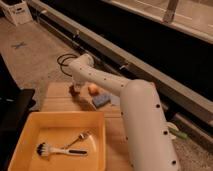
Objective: Place grapes in table surface
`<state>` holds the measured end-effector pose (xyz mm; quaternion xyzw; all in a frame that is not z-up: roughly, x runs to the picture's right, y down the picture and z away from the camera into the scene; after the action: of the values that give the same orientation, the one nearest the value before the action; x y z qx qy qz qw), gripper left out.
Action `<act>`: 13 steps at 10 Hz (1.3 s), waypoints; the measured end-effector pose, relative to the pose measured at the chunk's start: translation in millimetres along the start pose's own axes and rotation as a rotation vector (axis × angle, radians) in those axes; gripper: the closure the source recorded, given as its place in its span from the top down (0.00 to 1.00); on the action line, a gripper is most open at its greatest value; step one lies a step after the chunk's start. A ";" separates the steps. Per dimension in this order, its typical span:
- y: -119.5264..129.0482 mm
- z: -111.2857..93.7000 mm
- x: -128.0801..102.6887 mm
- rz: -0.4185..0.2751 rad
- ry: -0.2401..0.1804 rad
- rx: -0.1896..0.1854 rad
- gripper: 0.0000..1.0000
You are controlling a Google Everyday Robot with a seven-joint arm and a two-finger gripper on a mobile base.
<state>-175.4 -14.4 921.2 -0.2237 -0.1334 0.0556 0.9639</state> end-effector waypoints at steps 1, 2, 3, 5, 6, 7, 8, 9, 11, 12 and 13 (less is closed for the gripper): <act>-3.6 -11.9 -6.3 -0.016 -0.026 0.025 0.00; -6.1 -21.6 -10.9 -0.027 -0.058 0.041 0.00; -7.6 -29.5 -15.2 -0.032 -0.099 0.049 0.00; -6.1 -40.6 -19.2 -0.040 -0.209 0.051 0.00; -2.6 -42.0 -21.8 -0.046 -0.221 0.049 0.00; 5.1 -41.8 -24.5 -0.054 -0.229 0.037 0.00; 13.5 -39.6 -27.9 -0.064 -0.235 0.016 0.00; 20.3 -36.3 -25.9 -0.069 -0.232 -0.008 0.00; 37.8 -28.2 -24.7 -0.094 -0.221 -0.074 0.00; 49.3 -20.3 -24.4 -0.112 -0.204 -0.114 0.00; 59.9 -11.6 -23.1 -0.125 -0.187 -0.153 0.00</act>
<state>-197.1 30.5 879.0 -0.2814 -0.2403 0.0056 0.9290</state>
